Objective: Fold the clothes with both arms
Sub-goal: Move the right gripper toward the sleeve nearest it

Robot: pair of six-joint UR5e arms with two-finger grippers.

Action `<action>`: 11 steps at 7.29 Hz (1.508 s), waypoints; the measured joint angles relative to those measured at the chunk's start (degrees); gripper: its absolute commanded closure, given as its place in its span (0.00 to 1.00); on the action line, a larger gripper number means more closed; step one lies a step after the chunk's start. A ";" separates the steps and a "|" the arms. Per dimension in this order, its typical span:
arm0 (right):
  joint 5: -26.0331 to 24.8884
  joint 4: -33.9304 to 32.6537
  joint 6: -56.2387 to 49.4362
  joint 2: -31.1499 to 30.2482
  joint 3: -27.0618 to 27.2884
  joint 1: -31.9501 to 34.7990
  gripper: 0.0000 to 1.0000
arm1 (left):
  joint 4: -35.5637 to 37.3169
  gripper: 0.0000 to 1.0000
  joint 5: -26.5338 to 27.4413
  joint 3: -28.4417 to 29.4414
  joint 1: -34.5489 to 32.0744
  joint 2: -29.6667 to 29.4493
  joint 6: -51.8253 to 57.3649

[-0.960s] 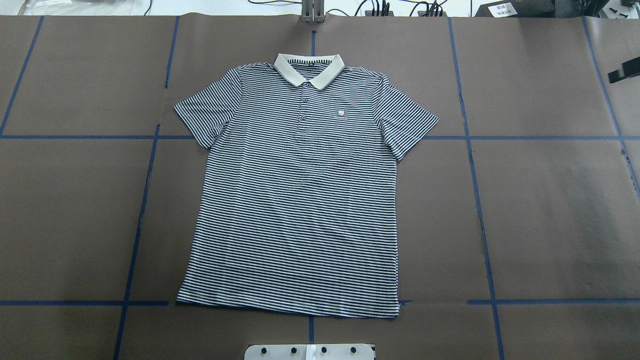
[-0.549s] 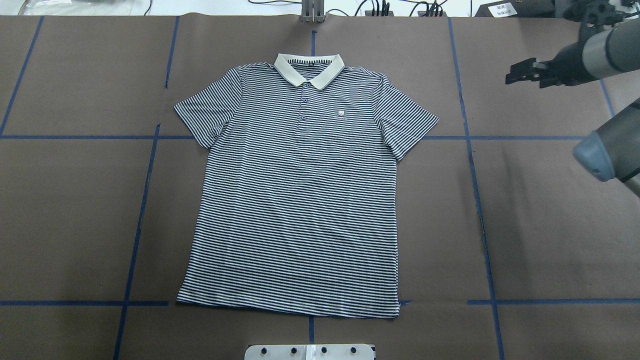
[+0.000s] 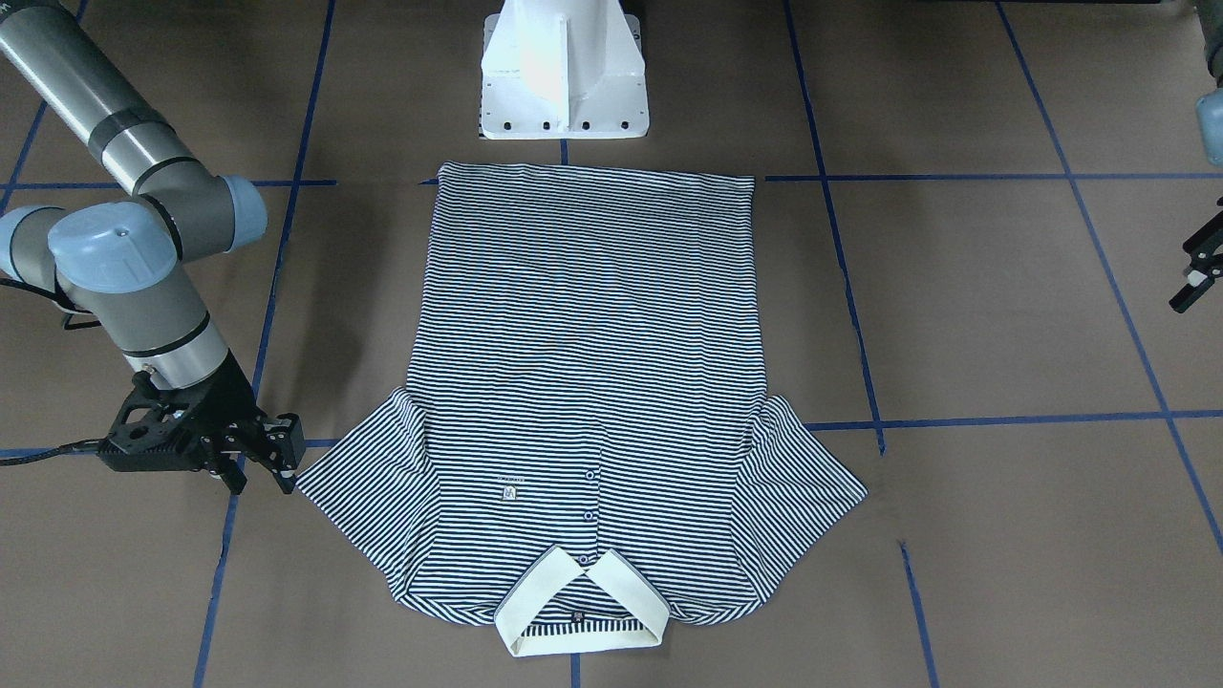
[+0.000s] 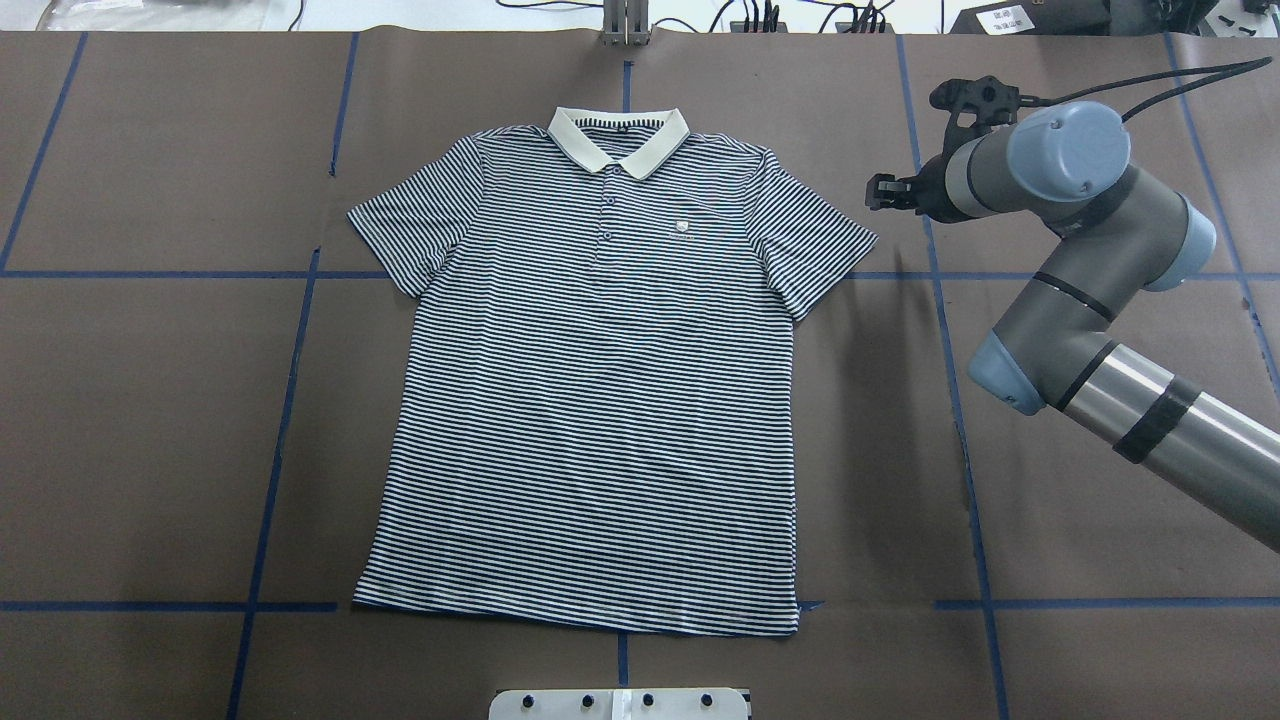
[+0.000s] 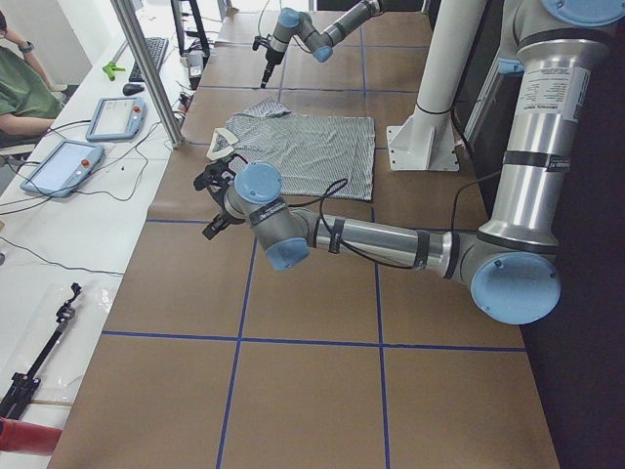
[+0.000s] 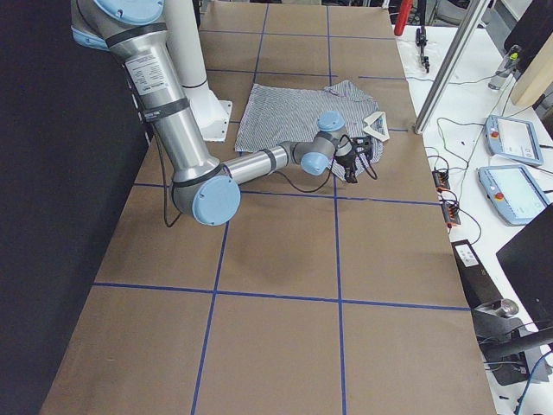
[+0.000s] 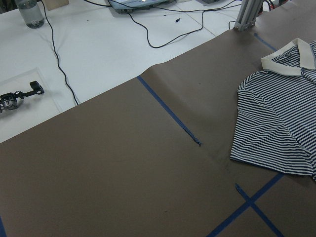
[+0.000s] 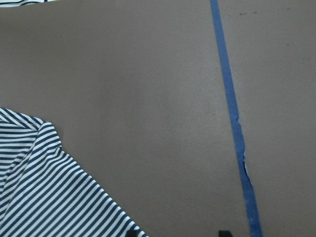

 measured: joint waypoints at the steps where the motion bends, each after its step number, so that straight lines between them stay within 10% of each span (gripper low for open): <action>1: -0.88 0.02 0.23 0.22 -0.39 -0.86 0.38 | 0.00 0.00 0.04 0.03 0.03 -0.01 0.00; 6: -4.53 0.08 0.36 0.38 -2.60 -3.77 0.41 | 0.00 0.00 0.07 0.06 -0.02 0.04 0.04; 8: -4.79 0.09 0.53 0.45 -2.76 -4.06 0.67 | 0.00 0.00 0.09 0.00 -0.03 0.08 0.02; 9: -4.81 0.07 1.52 0.55 -2.81 -4.18 1.00 | 0.00 0.00 0.13 -0.01 -0.03 0.11 0.06; 11: -4.80 -0.03 4.16 1.02 -2.85 -4.40 1.00 | 0.00 0.00 0.15 -0.02 -0.03 0.19 0.24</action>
